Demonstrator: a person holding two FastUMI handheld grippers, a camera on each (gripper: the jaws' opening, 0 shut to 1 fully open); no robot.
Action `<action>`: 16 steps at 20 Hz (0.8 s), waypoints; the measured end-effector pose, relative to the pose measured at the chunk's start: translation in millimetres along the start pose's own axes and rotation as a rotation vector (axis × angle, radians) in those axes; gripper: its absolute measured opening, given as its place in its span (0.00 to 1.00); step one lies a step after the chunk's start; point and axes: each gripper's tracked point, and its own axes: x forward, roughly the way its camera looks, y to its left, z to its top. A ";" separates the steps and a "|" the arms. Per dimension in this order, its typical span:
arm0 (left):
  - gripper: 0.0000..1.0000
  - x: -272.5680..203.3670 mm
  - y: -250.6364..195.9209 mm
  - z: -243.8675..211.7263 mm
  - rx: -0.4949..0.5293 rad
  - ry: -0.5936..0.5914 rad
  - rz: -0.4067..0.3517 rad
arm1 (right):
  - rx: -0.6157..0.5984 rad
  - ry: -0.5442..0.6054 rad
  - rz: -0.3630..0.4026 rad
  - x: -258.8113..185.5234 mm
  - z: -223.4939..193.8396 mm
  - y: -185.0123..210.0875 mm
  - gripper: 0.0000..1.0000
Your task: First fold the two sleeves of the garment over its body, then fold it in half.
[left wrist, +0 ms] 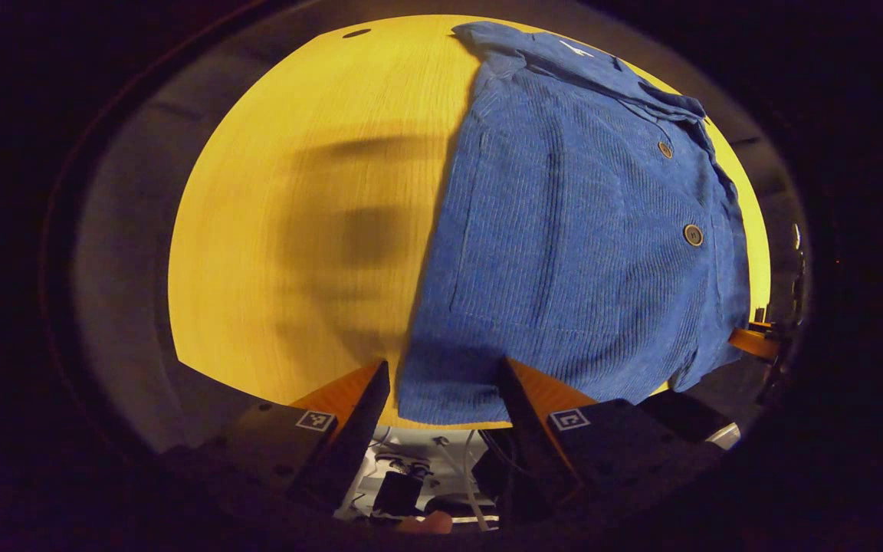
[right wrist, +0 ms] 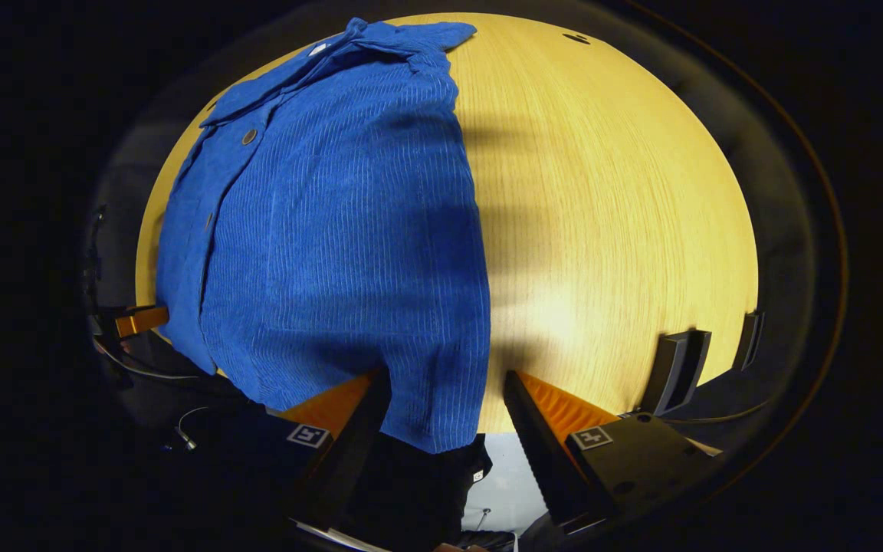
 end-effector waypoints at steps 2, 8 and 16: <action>0.83 1.5 -0.4 -1.2 0.006 -0.017 0.003 | -0.034 0.008 -0.030 1.8 -2.7 2.5 0.97; 0.33 2.3 -20.3 -3.6 0.110 -0.024 -0.033 | -0.088 -0.044 0.054 4.0 1.9 31.7 0.10; 0.00 -15.0 -26.3 6.3 0.064 -0.152 -0.133 | -0.069 -0.273 0.132 -28.8 38.6 43.7 0.05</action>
